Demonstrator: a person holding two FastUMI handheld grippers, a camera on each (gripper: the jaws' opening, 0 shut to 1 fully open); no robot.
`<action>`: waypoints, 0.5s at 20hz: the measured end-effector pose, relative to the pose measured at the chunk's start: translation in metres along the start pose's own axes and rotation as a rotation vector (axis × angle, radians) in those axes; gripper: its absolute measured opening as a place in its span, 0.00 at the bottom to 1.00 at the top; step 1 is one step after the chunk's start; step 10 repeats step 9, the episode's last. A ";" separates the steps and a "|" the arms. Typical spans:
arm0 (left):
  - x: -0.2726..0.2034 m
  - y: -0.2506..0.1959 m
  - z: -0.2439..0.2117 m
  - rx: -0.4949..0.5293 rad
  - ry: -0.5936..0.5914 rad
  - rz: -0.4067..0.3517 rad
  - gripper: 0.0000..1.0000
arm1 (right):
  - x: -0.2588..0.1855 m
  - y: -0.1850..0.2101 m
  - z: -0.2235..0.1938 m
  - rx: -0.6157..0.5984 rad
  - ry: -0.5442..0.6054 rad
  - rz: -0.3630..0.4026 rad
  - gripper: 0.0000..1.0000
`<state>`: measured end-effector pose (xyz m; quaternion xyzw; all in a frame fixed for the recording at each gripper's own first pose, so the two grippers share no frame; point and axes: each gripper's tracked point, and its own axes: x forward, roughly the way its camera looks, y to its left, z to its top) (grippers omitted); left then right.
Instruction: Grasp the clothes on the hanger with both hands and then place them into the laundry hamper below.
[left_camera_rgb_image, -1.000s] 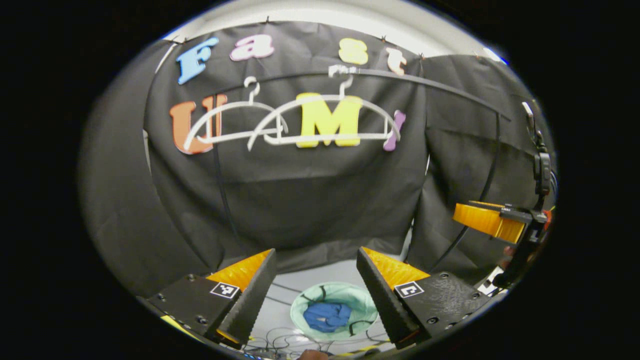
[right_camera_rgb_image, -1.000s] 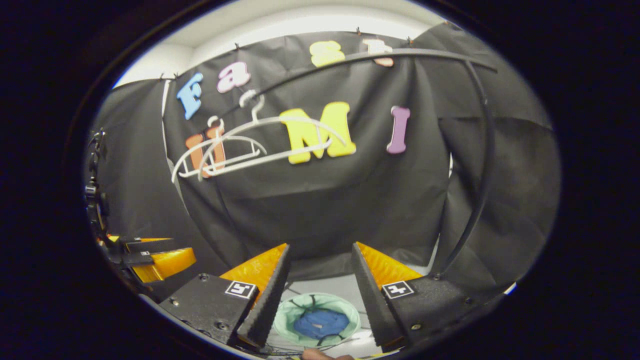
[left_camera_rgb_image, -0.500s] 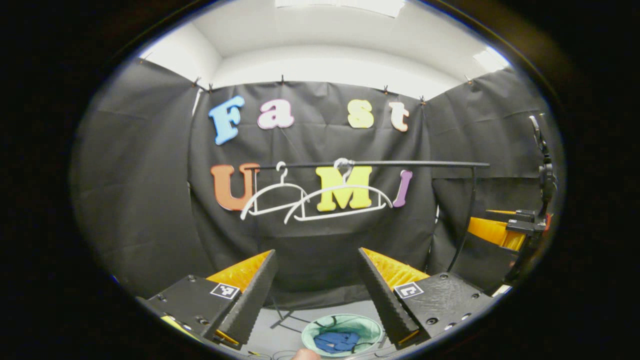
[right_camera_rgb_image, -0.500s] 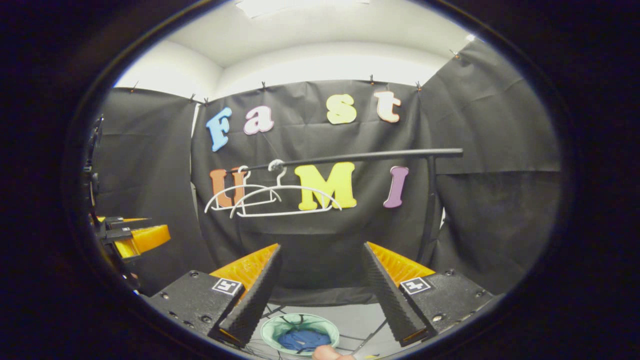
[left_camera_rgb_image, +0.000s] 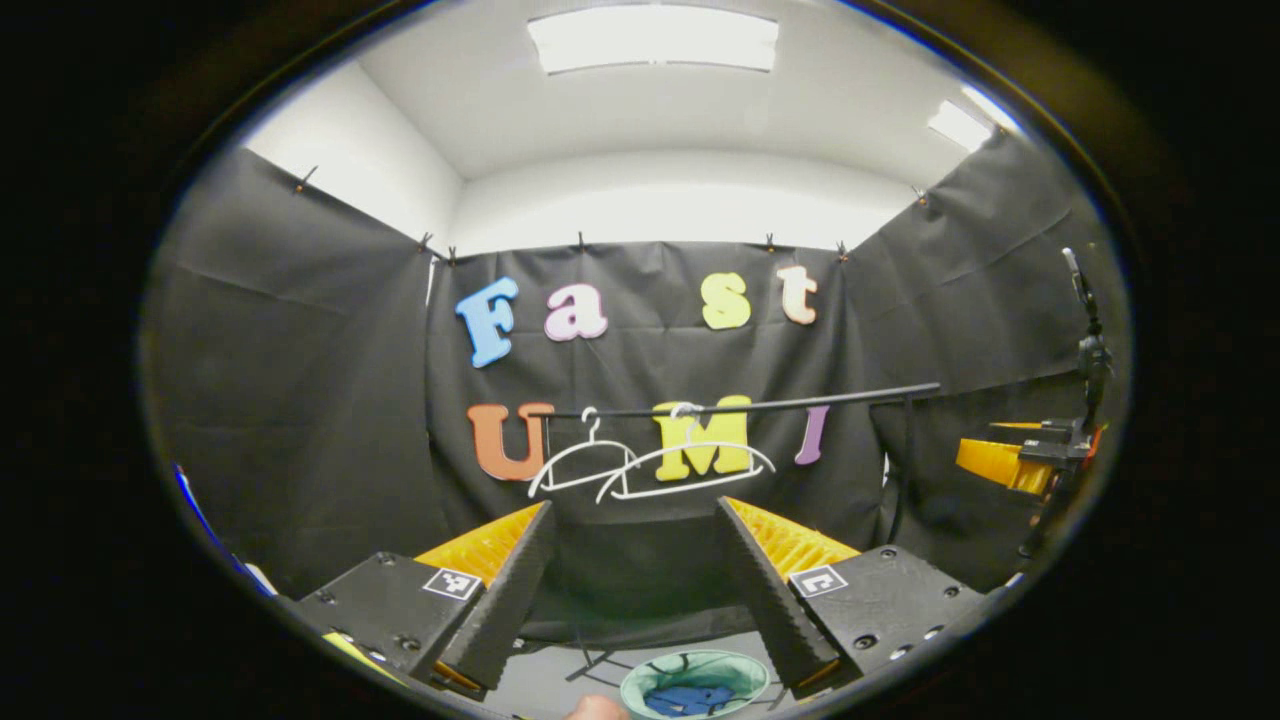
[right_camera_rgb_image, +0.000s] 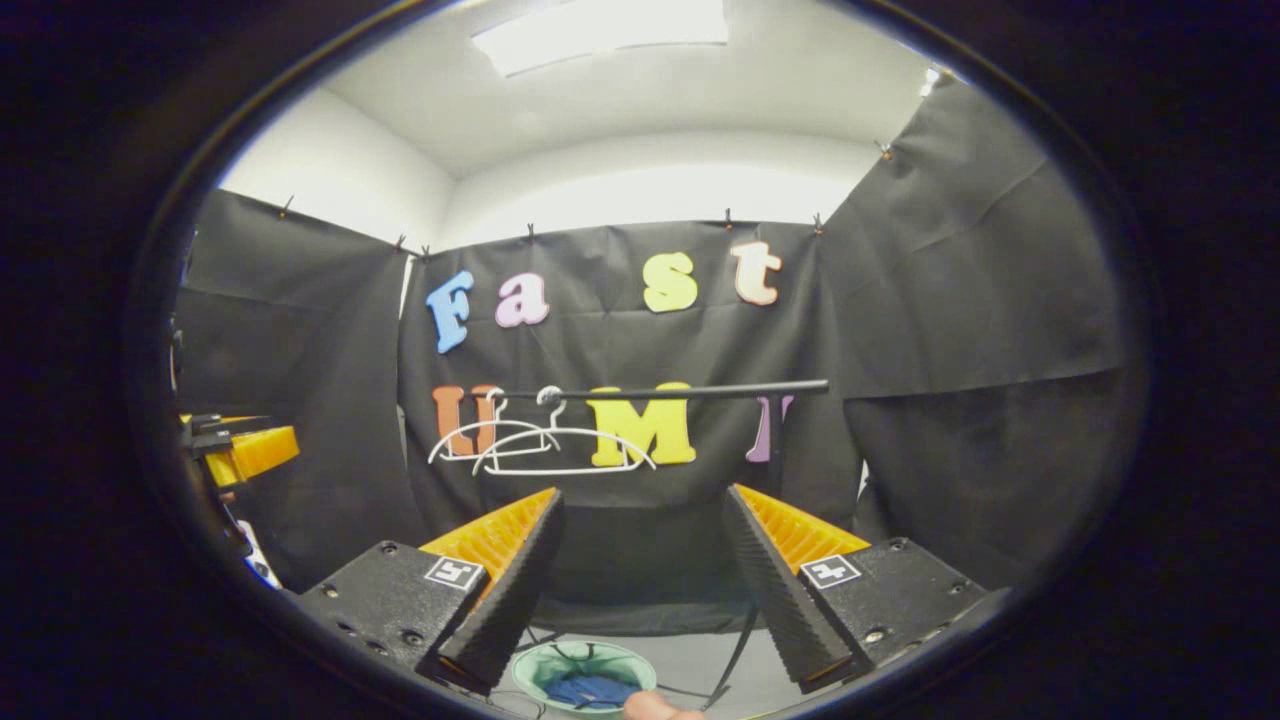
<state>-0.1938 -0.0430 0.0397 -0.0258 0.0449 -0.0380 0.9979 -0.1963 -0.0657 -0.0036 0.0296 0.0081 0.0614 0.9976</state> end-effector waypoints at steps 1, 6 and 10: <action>-0.006 0.000 0.011 0.005 -0.022 0.006 0.99 | -0.007 -0.003 0.010 0.005 -0.023 0.004 1.00; -0.035 0.013 0.049 0.023 -0.120 0.049 0.99 | -0.037 -0.016 0.056 -0.010 -0.136 0.015 1.00; -0.049 0.025 0.055 0.036 -0.164 0.085 0.99 | -0.049 -0.018 0.069 -0.010 -0.191 0.023 0.99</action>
